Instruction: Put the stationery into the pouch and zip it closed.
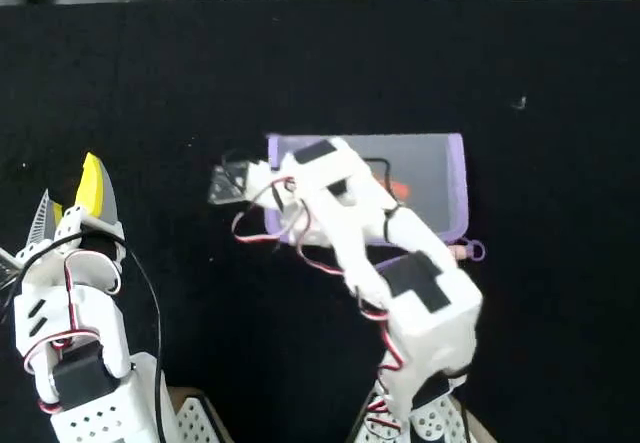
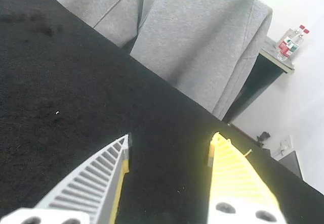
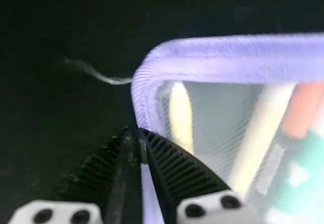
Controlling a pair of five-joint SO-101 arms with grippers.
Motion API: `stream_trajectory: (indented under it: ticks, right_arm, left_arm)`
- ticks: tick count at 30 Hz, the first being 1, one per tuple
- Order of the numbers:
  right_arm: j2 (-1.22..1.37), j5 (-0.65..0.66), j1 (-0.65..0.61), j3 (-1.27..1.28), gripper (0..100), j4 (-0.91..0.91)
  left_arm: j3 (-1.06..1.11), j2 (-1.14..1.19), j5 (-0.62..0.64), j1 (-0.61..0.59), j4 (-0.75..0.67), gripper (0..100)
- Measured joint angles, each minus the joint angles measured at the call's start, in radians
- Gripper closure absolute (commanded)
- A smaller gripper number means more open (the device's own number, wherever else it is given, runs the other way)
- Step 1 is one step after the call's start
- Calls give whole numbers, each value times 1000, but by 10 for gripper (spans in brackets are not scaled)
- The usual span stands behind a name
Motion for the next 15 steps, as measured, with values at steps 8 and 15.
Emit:
stream_trajectory:
  ticks: [8, 15]
  right_arm:
    - [252, 0, -2, -440, 983, -14]
    - [284, -2, 43, -861, 982, 348]
  left_arm:
    - [0, 0, 2, 0, 0, 747]
    - [18, 0, 3, 0, 0, 747]
